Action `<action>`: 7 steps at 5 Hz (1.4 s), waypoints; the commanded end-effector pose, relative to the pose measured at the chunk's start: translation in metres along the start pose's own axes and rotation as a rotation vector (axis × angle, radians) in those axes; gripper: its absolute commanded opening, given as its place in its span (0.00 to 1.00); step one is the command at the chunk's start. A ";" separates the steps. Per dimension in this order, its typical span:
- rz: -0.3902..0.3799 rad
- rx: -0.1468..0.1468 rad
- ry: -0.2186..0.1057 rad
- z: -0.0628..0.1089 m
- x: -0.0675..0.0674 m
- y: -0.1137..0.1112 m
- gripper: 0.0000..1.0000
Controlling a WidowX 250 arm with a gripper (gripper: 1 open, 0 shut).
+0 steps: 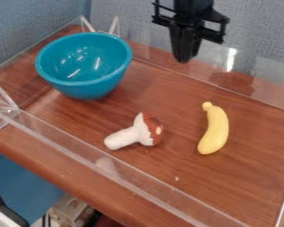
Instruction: Put the yellow object in the blue bowl
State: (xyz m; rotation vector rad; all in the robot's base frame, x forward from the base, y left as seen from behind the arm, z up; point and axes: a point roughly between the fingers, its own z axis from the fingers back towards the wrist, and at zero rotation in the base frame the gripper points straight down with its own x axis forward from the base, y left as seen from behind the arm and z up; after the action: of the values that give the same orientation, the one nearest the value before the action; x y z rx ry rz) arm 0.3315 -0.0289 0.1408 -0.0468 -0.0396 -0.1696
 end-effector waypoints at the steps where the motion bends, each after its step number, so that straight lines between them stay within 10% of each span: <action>1: -0.006 0.008 -0.084 0.021 0.004 -0.006 0.00; 7: -0.135 -0.014 -0.093 0.025 -0.015 -0.029 0.00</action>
State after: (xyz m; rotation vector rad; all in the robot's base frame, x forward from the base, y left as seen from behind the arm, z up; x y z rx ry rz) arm 0.3104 -0.0532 0.1452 -0.0686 -0.0647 -0.2977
